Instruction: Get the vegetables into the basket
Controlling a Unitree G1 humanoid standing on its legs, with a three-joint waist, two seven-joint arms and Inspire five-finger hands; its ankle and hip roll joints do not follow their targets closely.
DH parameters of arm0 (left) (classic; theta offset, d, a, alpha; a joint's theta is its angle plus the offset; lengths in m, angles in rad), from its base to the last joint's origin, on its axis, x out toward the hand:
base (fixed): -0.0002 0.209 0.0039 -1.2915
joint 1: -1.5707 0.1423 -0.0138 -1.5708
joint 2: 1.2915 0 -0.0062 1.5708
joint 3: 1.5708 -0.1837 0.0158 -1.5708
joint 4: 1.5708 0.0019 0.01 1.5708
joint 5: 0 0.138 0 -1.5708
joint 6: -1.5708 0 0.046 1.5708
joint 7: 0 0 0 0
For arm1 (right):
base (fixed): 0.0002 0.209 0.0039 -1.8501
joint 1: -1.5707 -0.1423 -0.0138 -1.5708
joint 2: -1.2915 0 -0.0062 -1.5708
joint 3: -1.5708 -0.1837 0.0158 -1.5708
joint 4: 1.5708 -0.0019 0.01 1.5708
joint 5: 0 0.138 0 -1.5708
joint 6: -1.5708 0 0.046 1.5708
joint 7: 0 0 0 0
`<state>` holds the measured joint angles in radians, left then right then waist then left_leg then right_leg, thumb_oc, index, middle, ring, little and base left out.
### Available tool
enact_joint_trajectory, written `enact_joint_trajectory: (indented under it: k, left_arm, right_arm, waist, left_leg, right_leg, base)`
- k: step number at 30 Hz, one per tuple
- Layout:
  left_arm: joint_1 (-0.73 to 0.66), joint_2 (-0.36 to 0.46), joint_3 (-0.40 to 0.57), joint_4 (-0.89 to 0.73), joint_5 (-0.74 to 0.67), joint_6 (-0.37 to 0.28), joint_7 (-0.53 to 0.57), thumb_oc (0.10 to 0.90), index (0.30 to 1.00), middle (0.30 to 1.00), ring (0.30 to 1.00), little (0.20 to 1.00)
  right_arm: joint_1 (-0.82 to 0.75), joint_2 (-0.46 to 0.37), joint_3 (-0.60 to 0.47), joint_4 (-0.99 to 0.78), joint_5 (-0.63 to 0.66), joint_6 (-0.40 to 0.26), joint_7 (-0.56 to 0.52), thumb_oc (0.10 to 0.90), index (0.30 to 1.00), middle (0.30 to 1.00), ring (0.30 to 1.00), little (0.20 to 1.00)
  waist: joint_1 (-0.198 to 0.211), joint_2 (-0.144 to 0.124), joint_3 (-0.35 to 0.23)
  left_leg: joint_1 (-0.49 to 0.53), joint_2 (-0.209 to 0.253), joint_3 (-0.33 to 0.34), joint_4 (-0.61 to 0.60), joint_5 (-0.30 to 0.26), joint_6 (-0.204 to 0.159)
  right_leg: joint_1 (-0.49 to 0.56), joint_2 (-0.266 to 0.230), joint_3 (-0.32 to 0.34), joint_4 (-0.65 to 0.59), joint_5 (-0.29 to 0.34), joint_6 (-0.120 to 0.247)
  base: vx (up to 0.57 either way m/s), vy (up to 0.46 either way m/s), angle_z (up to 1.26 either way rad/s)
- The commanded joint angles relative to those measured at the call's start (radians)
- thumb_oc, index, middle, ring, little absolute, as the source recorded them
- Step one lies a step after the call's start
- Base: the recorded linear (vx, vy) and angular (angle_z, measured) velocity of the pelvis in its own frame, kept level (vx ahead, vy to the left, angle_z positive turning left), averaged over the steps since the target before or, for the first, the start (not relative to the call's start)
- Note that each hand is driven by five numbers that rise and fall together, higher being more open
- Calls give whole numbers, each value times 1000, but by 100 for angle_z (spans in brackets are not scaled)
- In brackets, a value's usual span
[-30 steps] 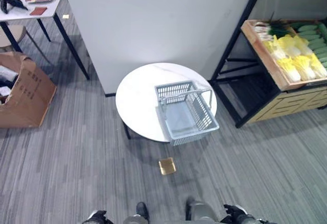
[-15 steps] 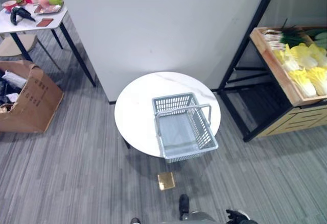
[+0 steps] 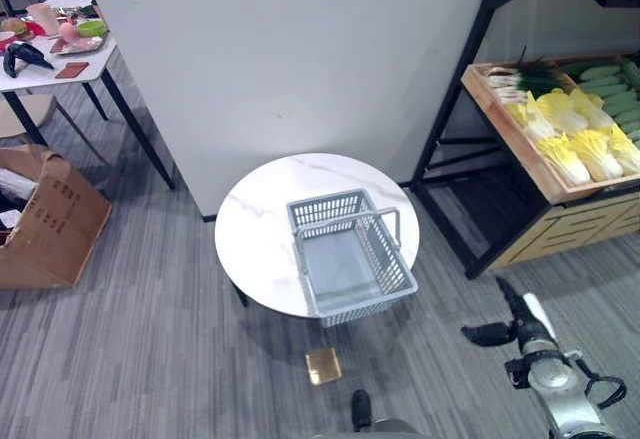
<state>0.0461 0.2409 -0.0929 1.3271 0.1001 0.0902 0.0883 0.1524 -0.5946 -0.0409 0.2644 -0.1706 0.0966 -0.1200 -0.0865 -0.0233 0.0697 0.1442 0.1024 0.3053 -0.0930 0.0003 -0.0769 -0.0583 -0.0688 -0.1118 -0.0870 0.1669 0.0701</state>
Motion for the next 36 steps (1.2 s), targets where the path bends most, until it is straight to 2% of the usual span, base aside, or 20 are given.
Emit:
enact_joint_trajectory:
  k: [1,5,6,12,16,23,29,36]
  left_arm:
    - [-63,3,38,35,26,-4,24,900,1000,1000,1000,1000]
    - [-50,4,42,38,42,2,22,900,1000,1000,1000,1000]
    - [-47,5,33,38,46,5,21,900,1000,1000,1000,1000]
    - [-44,15,32,40,31,13,29,900,1000,1000,1000,1000]
    - [-45,21,12,36,16,14,35,900,1000,1000,1000,1000]
    - [-50,27,8,47,-14,21,49,900,1000,1000,1000,1000]
    - [-57,34,-23,65,-56,22,54,900,1000,1000,1000,1000]
    - [-101,34,-63,68,-88,13,58,900,1000,1000,1000,1000]
  right_arm:
    - [-115,-35,-57,-111,-133,-105,-77,900,1000,1000,1000,1000]
    - [-196,-56,-2,-224,-159,-131,-52,900,1000,1000,1000,1000]
    - [-254,-62,46,-228,-149,-133,-44,900,1000,1000,1000,1000]
    - [-424,-68,183,-208,-74,-136,-13,900,1000,1000,1000,1000]
    - [-561,-71,282,-123,-67,-119,-14,900,1000,1000,1000,1000]
    - [-691,-69,369,-26,-57,-102,-17,900,1000,1000,1000,1000]
    - [-909,-52,534,179,-7,-76,19,900,1000,1000,1000,1000]
    - [-1079,-30,652,410,71,-46,76,900,1000,1000,1000,1000]
  waist:
    - [7,-39,20]
    - [28,-48,22]
    - [41,-53,23]
    - [70,-63,27]
    - [92,-65,30]
    - [110,-71,44]
    - [135,-95,71]
    - [139,-97,91]
  left_leg:
    - [-28,-16,-31,6,20,-1]
    - [-27,-18,-37,6,15,2]
    - [-28,-20,-39,6,15,3]
    - [-32,-26,-45,6,14,6]
    - [-38,-29,-59,6,16,6]
    - [-51,-33,-86,6,20,6]
    - [-89,-27,-104,6,39,-3]
    - [-159,-22,-122,6,70,-18]
  right_leg:
    - [58,-52,22,11,-39,111]
    - [63,-55,18,11,-41,111]
    - [61,-56,17,11,-40,111]
    - [58,-62,19,10,-36,114]
    - [61,-66,17,10,-40,111]
    - [65,-70,5,13,-47,107]
    - [38,-68,-2,17,-43,100]
    - [-9,-70,-18,9,-26,99]
  base:
    - [31,27,3]
    - [9,8,2]
    - [0,0,0]
    - [3,5,2]
    - [6,10,6]
    - [-2,5,21]
    - [-40,-25,8]
    - [-68,-20,11]
